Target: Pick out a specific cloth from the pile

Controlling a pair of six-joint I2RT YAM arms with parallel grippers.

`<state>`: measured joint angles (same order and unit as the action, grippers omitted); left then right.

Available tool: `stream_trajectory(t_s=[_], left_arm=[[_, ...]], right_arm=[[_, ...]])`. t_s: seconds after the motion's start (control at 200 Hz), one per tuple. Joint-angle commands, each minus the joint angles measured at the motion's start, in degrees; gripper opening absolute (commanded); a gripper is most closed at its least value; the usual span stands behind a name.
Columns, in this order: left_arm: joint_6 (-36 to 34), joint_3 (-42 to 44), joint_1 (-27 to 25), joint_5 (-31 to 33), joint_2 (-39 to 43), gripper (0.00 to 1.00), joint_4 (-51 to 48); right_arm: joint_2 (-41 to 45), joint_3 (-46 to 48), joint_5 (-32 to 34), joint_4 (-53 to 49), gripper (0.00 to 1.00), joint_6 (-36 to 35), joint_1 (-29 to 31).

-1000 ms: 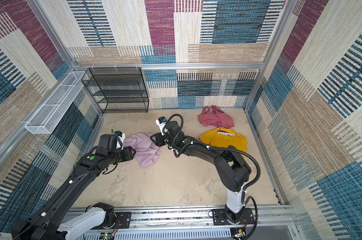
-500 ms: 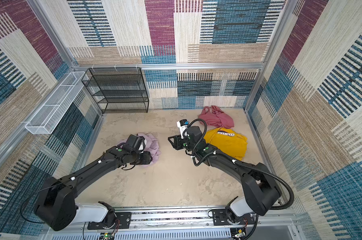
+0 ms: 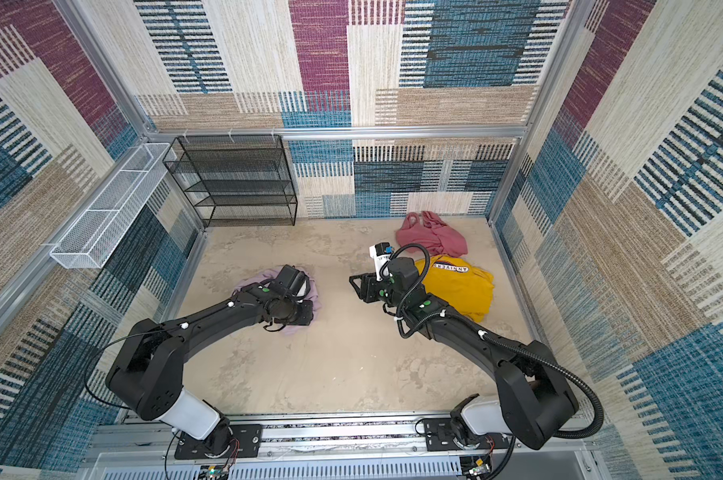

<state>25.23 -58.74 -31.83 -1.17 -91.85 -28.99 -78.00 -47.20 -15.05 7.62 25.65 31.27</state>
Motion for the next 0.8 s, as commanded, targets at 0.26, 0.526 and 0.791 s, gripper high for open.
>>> stream_trajectory(t_s=[0.26,0.526,0.791], left_arm=[[-1.42,-0.39,-0.38,2.54,-1.42,0.42,-0.61],[-1.59,0.04,-0.48,5.88,-2.62,0.44,-1.98],[-2.12,-1.7,-0.49,7.71,-6.19,0.44,-1.81]], right_arm=[[-1.38,-0.81,-1.15,1.11,0.47,1.02,-0.5],[-3.78,-2.67,-1.71,1.6,0.47,1.29,-0.54],[-5.22,-4.39,-1.96,0.98,0.47,0.95,-0.58]])
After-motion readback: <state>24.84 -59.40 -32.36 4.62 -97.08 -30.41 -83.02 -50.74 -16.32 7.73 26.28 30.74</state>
